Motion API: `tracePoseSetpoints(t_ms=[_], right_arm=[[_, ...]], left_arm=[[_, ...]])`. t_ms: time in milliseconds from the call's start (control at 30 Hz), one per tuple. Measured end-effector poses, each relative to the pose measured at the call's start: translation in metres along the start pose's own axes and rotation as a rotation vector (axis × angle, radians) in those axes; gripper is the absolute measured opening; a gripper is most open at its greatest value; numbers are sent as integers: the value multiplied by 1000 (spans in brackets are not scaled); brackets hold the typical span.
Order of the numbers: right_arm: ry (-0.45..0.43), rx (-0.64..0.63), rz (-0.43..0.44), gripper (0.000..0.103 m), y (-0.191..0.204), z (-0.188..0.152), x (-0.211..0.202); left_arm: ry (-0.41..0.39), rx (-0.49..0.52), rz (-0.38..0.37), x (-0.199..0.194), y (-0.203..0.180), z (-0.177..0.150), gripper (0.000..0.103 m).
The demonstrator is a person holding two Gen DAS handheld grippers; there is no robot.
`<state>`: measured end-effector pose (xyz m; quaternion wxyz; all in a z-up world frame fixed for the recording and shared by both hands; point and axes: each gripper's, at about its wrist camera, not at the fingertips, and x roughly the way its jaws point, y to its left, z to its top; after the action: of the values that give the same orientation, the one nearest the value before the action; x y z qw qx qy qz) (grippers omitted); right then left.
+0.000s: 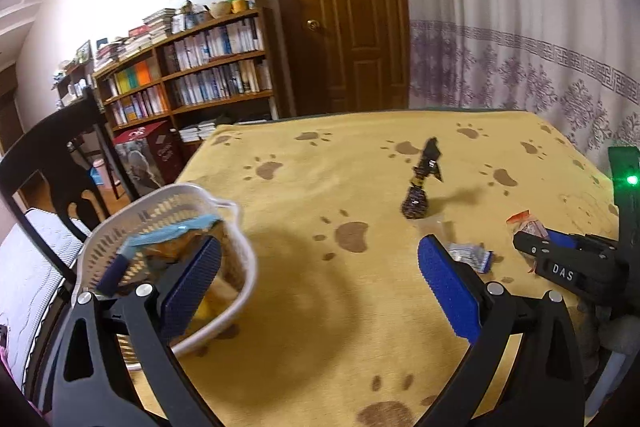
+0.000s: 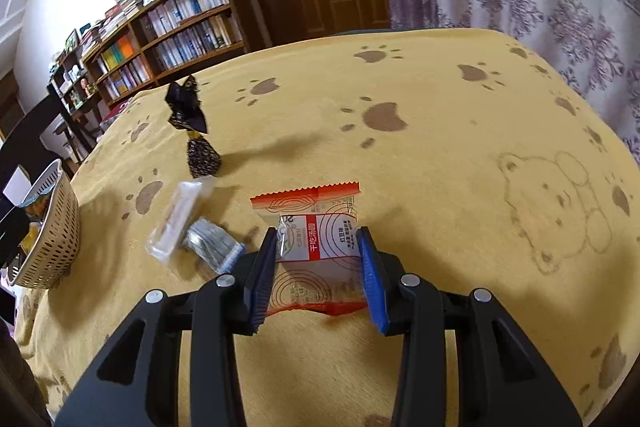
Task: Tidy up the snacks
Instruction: 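Lower the left tool onto the clear cracker-stick packet and grasp it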
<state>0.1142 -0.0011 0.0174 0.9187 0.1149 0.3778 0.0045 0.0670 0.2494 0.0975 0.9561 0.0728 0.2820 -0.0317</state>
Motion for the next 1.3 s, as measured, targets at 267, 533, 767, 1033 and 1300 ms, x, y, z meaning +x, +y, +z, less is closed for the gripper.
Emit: tracePoseSetpoints(t_ms=[267, 533, 767, 1033, 1300], right_arm=[[-12, 43, 13, 40, -10, -5, 0], [-26, 57, 20, 40, -12, -6, -2], [-28, 65, 27, 40, -13, -7, -4], [-29, 66, 25, 40, -12, -7, -4], [-30, 63, 25, 40, -11, -7, -4]], left_arm=[[75, 0, -142, 38, -31, 2, 100], [171, 25, -199, 82, -56, 2, 85], [248, 26, -221, 115, -63, 2, 60], [265, 9, -263, 124, -67, -3, 59], [279, -21, -246, 129, -57, -5, 37]])
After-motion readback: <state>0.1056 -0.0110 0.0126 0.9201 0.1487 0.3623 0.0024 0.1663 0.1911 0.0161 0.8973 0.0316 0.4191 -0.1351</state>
